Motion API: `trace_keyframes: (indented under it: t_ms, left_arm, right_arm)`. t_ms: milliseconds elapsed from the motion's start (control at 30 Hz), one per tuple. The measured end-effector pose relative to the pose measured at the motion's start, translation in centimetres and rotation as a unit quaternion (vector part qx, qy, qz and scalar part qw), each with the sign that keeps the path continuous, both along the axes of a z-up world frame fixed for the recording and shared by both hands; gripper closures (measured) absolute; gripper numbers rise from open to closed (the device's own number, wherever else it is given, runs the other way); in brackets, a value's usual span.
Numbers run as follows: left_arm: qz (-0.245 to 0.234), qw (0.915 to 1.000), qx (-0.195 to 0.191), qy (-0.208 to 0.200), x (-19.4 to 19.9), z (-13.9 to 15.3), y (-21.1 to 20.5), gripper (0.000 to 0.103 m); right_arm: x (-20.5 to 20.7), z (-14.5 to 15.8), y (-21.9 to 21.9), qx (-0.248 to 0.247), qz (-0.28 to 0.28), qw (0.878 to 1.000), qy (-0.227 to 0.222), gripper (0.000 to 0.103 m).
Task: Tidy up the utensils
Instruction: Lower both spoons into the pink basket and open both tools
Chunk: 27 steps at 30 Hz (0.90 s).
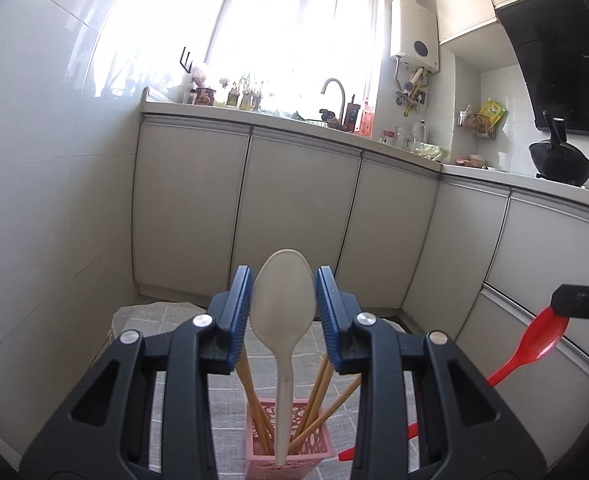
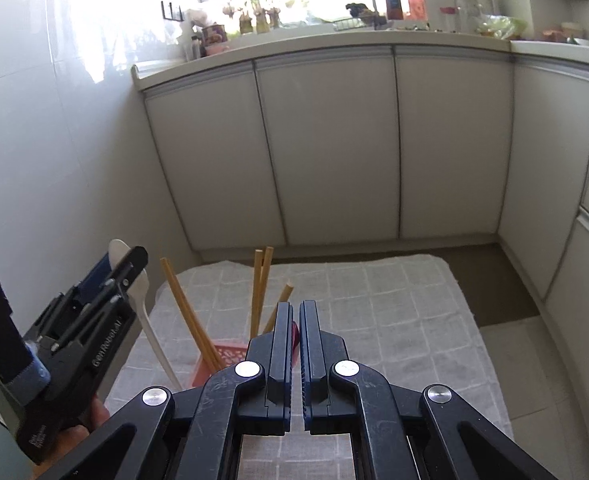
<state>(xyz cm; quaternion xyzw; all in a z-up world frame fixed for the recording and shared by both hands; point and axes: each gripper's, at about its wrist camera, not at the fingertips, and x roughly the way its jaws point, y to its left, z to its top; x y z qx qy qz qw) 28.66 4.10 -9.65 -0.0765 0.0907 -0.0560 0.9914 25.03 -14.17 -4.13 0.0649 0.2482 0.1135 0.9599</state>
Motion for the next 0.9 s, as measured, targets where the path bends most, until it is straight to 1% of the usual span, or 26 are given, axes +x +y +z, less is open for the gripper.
trace_keyframes:
  t_ms: [100,267,467,633,767,833,900]
  left_arm:
    - [0.005,1.0000,0.004,0.001,1.1,-1.4,0.2,0.068]
    - [0.004,0.9999,-0.009,0.011,2.0,-3.1,1.1,0.068]
    - [-0.020,0.9989,-0.024,0.034,2.5,-4.4,1.2,0.068]
    - [-0.030,0.9979,-0.032,0.048,1.9,-4.7,1.3,0.066]
    - [-0.028,0.9979,-0.026,0.053,1.4,-4.4,1.4,0.061]
    - [-0.024,0.9978,-0.026,0.056,1.3,-4.2,1.6,0.059]
    - [-0.017,0.9974,-0.029,0.063,1.1,-4.0,2.0,0.055]
  right_arm:
    - [1.3,-0.4,0.5,-0.001,0.007,1.000,-0.004,0.101]
    - [3.1,-1.4,1.9,-0.011,0.010,1.000,-0.002,0.101]
    - [5.0,-2.8,3.4,-0.021,0.017,1.000,0.015,0.101]
    - [6.2,-4.3,4.8,-0.039,0.020,0.998,0.033,0.100]
    - [6.8,-5.1,5.9,-0.043,0.027,0.998,0.047,0.100]
    - [6.9,-5.7,6.4,-0.041,0.037,0.997,0.052,0.099]
    - [7.3,-6.1,6.4,-0.020,0.052,0.996,0.065,0.098]
